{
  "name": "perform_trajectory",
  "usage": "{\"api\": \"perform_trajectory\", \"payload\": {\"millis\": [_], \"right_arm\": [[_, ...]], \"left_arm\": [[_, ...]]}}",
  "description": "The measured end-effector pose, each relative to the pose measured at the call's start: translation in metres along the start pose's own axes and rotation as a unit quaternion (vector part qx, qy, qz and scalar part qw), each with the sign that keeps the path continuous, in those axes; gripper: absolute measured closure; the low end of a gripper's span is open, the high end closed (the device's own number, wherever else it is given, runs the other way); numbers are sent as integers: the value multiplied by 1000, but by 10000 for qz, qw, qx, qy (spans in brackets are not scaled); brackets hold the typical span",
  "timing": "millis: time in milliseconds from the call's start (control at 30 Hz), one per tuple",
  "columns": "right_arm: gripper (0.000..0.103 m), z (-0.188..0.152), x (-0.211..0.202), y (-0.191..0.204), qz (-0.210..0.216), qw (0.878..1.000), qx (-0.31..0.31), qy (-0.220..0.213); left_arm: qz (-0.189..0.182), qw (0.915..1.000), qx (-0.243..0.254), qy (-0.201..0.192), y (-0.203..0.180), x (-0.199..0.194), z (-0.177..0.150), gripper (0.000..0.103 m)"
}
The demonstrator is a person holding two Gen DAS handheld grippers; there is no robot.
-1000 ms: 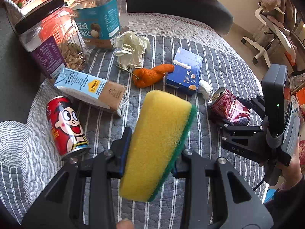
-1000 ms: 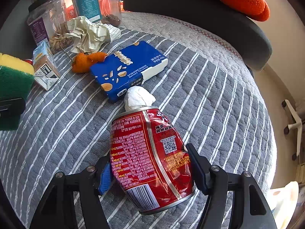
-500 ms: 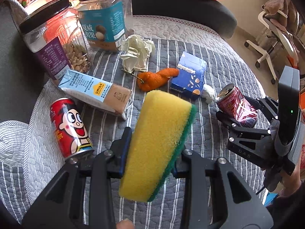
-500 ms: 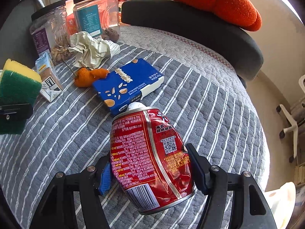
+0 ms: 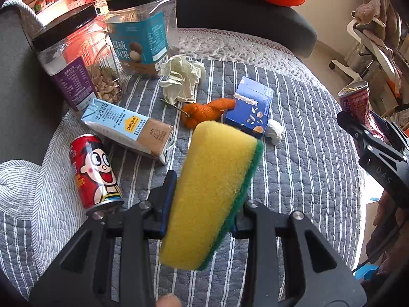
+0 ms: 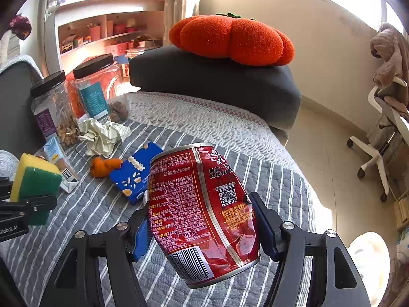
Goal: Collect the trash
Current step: 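Carry the crushed red can to the white bucket and open the right tool, then lower the yellow sponge into the white bucket and open the left tool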
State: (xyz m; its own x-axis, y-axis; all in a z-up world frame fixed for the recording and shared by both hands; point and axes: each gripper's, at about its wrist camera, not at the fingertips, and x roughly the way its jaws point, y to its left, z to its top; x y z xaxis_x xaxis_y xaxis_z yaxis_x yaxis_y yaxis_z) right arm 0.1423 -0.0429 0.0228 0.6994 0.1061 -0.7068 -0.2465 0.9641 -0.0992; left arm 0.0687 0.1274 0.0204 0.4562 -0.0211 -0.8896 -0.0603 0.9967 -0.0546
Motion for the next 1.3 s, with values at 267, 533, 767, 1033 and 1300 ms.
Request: {"api": "perform_trajectory", "payload": {"millis": [267,533,767,1033,1300], "right_arm": [[34,-2,-54,-73,-813,9903,924,-648],[34,-32,-91,-161,-1815,9601,2017,-678],[33,-65,-92,-228,-2186,9349,2794,-57],[18,-75,-110,-250,-2380,9240,2992,-68],[11,-94,-147,-276,-2553,9097,3269,-217]], "left_arm": [[23,9998,117,-176,-17,-2,-7,67],[-70,9987,336,-372,-47,-6,-18,67],[-146,9954,824,-458,-93,-8,-32,67],[-669,9923,953,-417,-158,-14,-25,66],[-1151,9818,1374,-631,-244,-35,-4,66]]}}
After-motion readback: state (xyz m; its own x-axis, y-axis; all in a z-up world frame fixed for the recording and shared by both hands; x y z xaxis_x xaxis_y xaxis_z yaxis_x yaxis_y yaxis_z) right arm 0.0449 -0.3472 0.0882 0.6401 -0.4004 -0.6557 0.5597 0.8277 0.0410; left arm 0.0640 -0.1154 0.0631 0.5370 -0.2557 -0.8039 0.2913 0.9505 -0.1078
